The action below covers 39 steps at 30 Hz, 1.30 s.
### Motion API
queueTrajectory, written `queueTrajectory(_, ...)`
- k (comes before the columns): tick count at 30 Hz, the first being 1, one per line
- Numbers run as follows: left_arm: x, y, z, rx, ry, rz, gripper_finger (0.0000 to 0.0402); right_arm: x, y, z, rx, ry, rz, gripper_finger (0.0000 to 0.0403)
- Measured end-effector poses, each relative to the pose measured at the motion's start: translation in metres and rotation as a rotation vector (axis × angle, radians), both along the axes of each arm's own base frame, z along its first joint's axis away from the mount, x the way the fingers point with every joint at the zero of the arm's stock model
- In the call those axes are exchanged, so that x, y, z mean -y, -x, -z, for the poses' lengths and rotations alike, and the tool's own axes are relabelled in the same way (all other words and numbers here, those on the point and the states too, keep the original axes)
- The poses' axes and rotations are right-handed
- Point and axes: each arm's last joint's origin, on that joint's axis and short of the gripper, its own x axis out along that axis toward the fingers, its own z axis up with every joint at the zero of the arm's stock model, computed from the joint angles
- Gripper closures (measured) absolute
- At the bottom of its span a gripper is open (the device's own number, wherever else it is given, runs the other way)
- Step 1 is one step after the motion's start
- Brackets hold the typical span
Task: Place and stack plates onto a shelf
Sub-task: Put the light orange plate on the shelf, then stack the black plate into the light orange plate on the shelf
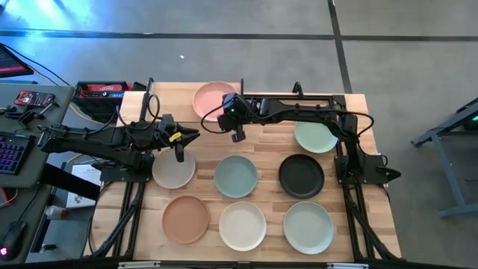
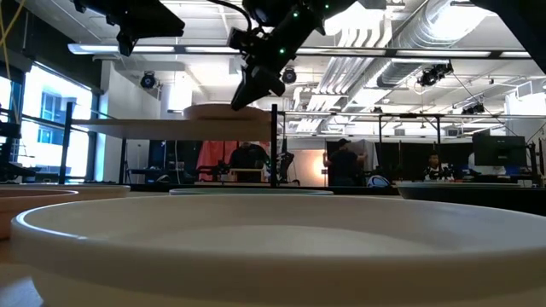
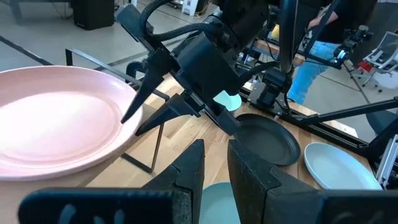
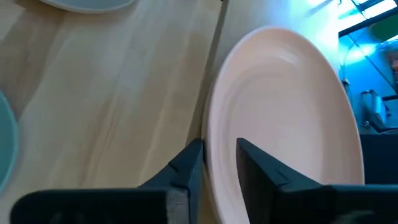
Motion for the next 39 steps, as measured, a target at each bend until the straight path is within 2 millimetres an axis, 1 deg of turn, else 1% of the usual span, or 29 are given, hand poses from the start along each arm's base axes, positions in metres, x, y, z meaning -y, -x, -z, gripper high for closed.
queueTrajectory(4, 0.0, 0.0, 0.0, 0.0, 0.0, 0.0, 0.0342, -0.005, 0.0, -0.005, -0.013, 0.002, -0.006, 0.0319)
queueTrajectory(9, 0.0, 0.0, 0.0, 0.0, 0.0, 0.0, 0.0342, -0.019, -0.001, -0.022, -0.009, -0.006, -0.03, 0.032)
queueTrajectory(12, 0.0, 0.0, 0.0, 0.0, 0.0, 0.002, 0.0342, -0.025, 0.001, -0.035, -0.012, -0.034, -0.012, 0.032)
queueTrajectory(16, 0.001, 0.0, 0.0, -0.004, 0.008, 0.03, 0.0342, -0.033, 0.01, -0.052, -0.075, -0.07, 0.075, 0.032)
queueTrajectory(19, 0.001, 0.0, 0.002, -0.025, 0.01, 0.039, 0.0342, -0.04, 0.02, -0.067, -0.11, -0.133, 0.141, 0.032)
queueTrajectory(24, 0.001, 0.001, 0.004, -0.042, 0.009, 0.039, 0.0342, -0.046, 0.038, -0.089, -0.137, -0.316, 0.302, 0.032)
queueTrajectory(26, 0.001, 0.001, 0.004, -0.042, 0.009, 0.039, 0.0342, -0.048, 0.046, -0.095, -0.154, -0.398, 0.38, 0.032)
queueTrajectory(29, 0.001, 0.001, 0.004, -0.043, 0.009, 0.04, 0.0342, -0.052, 0.055, -0.1, -0.181, -0.523, 0.509, 0.032)
queueTrajectory(32, 0.002, 0.001, 0.005, -0.056, 0.008, 0.06, 0.0342, -0.063, 0.063, -0.099, -0.226, -0.618, 0.635, 0.032)
queueTrajectory(36, 0.003, 0.001, 0.007, -0.081, 0.012, 0.094, 0.0342, -0.084, 0.067, -0.097, -0.258, -0.667, 0.738, 0.032)
queueTrajectory(39, 0.004, 0.002, 0.009, -0.094, 0.034, 0.142, 0.0342, -0.103, 0.065, -0.097, -0.225, -0.683, 0.791, 0.032)
